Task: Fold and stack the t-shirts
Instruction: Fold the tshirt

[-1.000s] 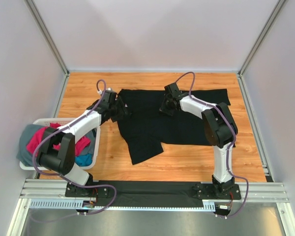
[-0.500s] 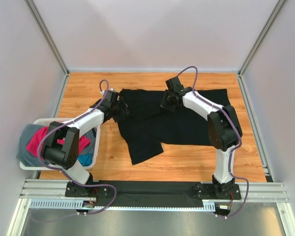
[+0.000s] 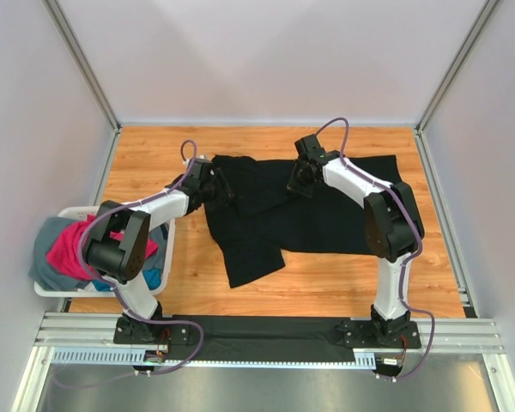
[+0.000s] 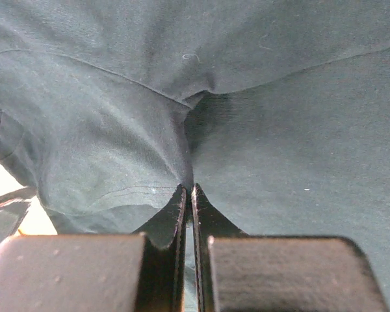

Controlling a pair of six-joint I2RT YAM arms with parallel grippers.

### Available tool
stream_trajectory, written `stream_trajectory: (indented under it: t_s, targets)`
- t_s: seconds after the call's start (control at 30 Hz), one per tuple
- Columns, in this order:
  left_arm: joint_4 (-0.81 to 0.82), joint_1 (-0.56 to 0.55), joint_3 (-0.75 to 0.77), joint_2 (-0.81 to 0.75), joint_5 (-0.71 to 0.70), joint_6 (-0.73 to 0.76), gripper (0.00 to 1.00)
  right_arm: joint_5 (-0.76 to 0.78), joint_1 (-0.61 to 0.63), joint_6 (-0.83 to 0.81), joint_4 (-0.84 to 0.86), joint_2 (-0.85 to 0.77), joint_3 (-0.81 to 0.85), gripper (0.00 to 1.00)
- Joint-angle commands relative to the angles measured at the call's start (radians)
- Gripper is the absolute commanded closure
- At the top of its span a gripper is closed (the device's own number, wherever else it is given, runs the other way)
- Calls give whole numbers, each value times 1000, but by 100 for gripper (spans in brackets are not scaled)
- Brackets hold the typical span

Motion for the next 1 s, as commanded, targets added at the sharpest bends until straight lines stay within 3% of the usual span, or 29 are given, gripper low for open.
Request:
stream_trajectory:
  t_s: [0.0, 0.4, 0.5, 0.53, 0.63, 0.83, 0.97]
  targets:
    - [103, -15, -3, 32, 35, -44, 42, 2, -5, -25, -13, 11, 34, 99]
    - [144, -79, 20, 104, 32, -101, 45, -31, -8, -49, -22, 76, 53, 97]
    - [140, -84, 17, 112, 16, -136, 65, -31, -10, -55, -28, 85, 59, 96]
    - [138, -83, 12, 111, 12, -152, 82, -30, -10, -57, -28, 83, 59, 96]
    - [128, -84, -20, 89, -5, -225, 100, -19, -14, -66, -33, 80, 62, 94]
    - [79, -96, -20, 42, -19, -311, 100, -13, -36, -80, -40, 91, 74, 93]
    - [-30, -104, 2, 28, -54, -317, 95, -19, -39, -101, -62, 108, 102, 86]
